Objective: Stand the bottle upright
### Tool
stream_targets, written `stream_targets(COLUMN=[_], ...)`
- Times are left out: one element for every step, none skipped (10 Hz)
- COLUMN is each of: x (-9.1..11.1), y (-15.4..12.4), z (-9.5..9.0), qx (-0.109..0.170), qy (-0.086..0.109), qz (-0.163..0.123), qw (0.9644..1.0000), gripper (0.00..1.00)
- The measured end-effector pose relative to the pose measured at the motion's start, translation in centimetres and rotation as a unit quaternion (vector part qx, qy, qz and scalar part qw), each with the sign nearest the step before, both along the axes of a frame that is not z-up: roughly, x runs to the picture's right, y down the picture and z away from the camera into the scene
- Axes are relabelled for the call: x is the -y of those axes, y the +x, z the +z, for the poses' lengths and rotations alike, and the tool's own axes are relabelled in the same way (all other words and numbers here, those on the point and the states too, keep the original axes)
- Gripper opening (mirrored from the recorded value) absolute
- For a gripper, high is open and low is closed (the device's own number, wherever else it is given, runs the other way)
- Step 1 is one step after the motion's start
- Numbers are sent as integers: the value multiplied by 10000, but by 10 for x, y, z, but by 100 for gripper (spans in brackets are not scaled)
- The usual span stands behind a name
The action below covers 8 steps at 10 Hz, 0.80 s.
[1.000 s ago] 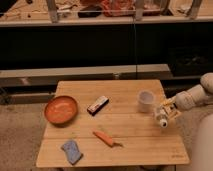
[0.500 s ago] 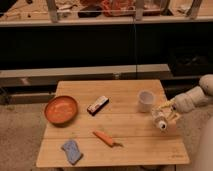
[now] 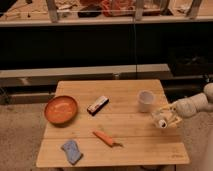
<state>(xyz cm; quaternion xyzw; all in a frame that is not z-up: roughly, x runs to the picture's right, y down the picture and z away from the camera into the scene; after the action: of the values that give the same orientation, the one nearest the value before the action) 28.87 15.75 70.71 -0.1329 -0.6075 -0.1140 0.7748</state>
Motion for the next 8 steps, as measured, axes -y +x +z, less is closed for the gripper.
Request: stream_targets(x=[-1, -2, -5, -6, -6, -7, -8, -8], y=[-4, -7, -10, -10, -12, -11, -7, -6], z=[-3, -4, -6, -6, -6, -6, -7, -7], qx=[-20, -48, -105, -133, -201, -321, -378, -388], qy=[-6, -22, -63, -85, -104, -101, -110, -133], qz=[121, 216, 388, 462, 605, 835, 1015, 1120], qw=[9999, 9998, 9992, 9988, 9979, 9959, 9941, 9929], gripper=[0, 0, 0, 0, 0, 0, 0, 0])
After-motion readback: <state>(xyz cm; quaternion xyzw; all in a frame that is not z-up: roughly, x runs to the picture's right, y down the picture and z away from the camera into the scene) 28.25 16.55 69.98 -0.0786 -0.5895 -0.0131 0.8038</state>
